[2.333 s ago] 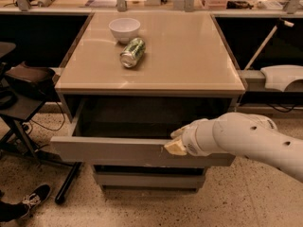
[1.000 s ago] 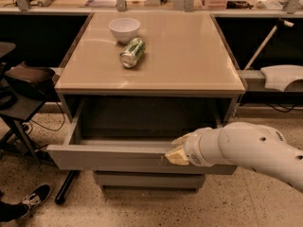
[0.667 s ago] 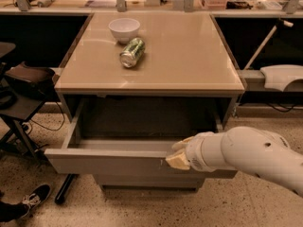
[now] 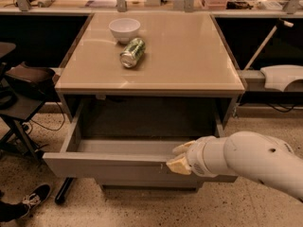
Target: Open top drawer
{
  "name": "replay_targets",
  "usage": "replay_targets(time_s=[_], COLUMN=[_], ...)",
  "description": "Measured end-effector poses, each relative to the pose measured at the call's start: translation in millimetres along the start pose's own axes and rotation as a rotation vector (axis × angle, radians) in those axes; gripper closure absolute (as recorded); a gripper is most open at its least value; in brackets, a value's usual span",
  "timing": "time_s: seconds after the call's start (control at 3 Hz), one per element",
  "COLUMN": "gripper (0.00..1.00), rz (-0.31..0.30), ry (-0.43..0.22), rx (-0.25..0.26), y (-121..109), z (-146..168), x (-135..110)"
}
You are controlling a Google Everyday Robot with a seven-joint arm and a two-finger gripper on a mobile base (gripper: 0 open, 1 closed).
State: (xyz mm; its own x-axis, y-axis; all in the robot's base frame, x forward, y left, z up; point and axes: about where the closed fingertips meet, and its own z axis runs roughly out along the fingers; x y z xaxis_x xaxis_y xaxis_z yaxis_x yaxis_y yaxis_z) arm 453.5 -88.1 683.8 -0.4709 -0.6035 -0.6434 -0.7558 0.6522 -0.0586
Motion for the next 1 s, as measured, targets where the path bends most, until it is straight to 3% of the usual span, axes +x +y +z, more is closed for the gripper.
replay_targets(time_s=[1.0], gripper=[1.00], rz=[0.008], ry=[0.002], rx=[-0.007], y=[10.1], z=[-8.0], x=[5.3])
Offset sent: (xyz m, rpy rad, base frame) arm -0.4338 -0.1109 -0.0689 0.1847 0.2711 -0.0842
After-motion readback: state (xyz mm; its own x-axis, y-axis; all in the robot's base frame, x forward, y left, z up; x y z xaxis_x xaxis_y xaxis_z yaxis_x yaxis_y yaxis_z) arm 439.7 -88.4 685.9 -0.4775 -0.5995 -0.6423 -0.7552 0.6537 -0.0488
